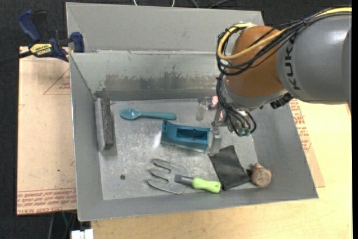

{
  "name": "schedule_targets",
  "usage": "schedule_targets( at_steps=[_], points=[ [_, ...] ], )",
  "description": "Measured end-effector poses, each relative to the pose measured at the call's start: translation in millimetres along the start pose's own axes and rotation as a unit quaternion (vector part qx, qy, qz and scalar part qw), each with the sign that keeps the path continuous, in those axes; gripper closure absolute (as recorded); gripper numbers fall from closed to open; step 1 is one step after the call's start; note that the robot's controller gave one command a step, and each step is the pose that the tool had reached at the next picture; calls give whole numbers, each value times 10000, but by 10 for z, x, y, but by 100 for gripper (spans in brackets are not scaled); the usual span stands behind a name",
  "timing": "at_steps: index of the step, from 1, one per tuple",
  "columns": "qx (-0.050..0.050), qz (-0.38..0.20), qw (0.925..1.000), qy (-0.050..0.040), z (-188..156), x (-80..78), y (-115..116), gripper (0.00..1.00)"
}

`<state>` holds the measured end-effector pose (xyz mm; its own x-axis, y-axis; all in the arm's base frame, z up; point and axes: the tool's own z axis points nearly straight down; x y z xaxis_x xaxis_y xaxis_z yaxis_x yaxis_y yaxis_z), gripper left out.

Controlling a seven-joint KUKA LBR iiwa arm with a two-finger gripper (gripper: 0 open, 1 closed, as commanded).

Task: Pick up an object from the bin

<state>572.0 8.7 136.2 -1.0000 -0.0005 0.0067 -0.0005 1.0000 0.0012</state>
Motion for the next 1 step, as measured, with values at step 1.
schedule_targets(
  at_steps=[1],
  points=[
    [-1, 1, 10000, -37, -43, -19, 0, 0]
  ],
)
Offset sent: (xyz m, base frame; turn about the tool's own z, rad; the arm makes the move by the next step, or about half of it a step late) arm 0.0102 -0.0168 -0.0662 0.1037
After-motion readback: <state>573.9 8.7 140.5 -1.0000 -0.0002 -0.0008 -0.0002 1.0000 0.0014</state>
